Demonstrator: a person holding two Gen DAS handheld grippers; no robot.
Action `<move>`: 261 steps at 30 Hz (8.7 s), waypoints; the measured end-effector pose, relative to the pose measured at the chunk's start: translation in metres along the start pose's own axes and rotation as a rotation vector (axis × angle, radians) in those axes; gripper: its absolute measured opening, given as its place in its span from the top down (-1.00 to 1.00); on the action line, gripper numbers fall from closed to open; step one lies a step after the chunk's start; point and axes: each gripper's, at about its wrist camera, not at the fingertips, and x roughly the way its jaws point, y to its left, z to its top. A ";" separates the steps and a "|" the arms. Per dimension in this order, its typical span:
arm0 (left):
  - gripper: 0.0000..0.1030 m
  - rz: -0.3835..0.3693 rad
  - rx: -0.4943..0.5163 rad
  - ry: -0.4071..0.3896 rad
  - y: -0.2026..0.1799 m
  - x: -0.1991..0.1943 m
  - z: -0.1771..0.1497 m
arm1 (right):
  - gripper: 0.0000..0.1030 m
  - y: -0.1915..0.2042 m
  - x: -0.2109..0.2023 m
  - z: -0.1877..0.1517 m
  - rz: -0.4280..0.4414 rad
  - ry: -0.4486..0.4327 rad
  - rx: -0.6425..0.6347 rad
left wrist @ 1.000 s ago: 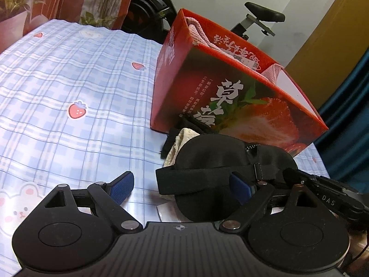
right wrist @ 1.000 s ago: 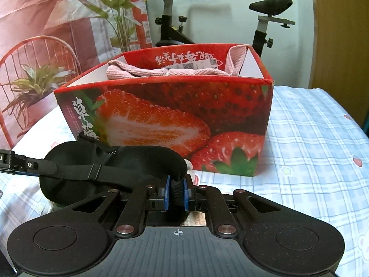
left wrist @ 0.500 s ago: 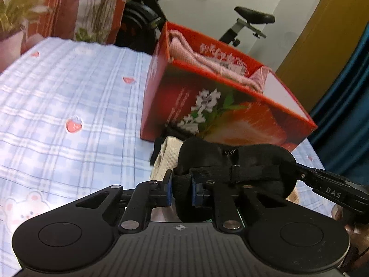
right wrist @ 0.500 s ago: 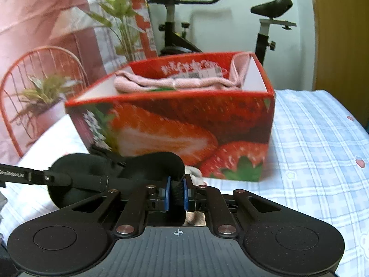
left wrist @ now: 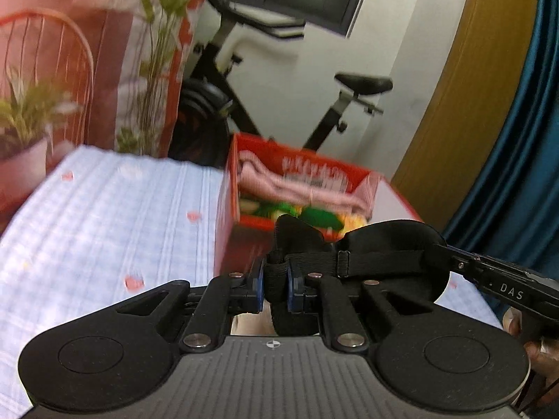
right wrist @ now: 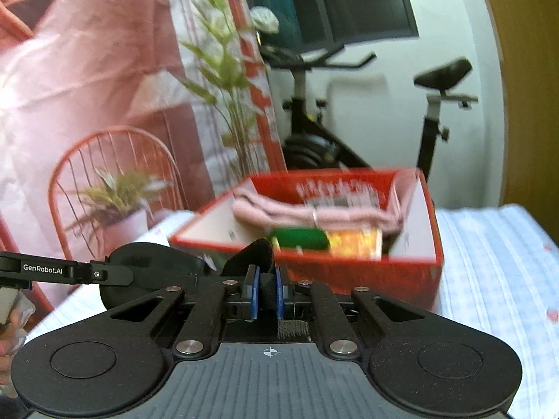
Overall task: Organize soft objects
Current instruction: 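Lift the black eye mask with both grippers and carry it over the box, then open both grippers to drop the eye mask into the box, then move both grippers down to the cream knit cloth beside the box, then close both grippers on the cream knit cloth, then lift the cream cloth with both grippers and carry it over the box, then open both grippers to lay the cream cloth inside the box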
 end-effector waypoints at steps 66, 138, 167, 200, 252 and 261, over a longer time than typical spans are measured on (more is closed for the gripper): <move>-1.00 0.110 0.204 0.119 -0.037 0.090 0.069 | -0.99 -0.052 0.079 0.072 -0.179 0.142 -0.056; 0.37 0.048 0.063 0.275 0.000 0.113 -0.061 | -0.01 -0.051 0.062 -0.090 -0.186 0.272 0.105; 0.73 0.043 0.051 0.211 -0.005 0.091 -0.054 | 0.36 -0.052 0.044 -0.088 -0.122 0.196 0.109; 0.73 0.020 0.071 -0.029 -0.021 0.019 0.008 | 0.38 -0.021 0.000 -0.003 -0.065 0.051 0.023; -0.32 0.029 0.259 0.296 -0.055 0.151 0.060 | -0.13 -0.060 0.118 0.060 -0.222 0.335 -0.143; -1.00 0.065 0.228 0.214 -0.051 0.104 0.060 | -0.99 -0.045 0.086 0.061 -0.203 0.205 -0.146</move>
